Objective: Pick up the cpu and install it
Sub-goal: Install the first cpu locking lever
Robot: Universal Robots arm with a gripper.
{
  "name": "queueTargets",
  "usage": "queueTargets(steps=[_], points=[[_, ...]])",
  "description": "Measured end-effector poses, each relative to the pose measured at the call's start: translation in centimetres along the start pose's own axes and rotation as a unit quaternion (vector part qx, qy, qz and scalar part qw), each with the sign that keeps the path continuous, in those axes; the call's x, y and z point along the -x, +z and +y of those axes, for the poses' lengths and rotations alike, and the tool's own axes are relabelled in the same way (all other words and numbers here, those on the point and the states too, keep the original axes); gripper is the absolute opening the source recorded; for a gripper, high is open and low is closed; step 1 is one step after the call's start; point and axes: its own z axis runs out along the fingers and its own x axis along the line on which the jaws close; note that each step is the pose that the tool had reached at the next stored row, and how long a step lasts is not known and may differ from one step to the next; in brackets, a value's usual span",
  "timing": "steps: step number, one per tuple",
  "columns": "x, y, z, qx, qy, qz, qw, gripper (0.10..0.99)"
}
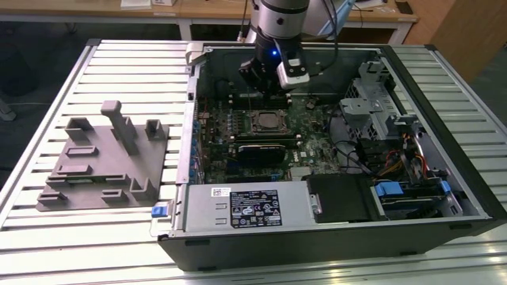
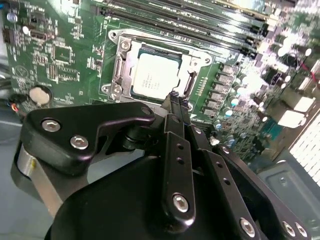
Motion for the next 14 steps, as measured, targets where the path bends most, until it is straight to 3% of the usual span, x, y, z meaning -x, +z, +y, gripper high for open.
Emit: queueTargets(steps=[7, 14], points=[[0.00, 0.04, -0.01, -0.0019, -0.054, 0.0003, 0.9986, 0.106], [-0.16, -0.32, -0.03, 0.0035, -0.057, -0.0207, 0.9982, 0.106]])
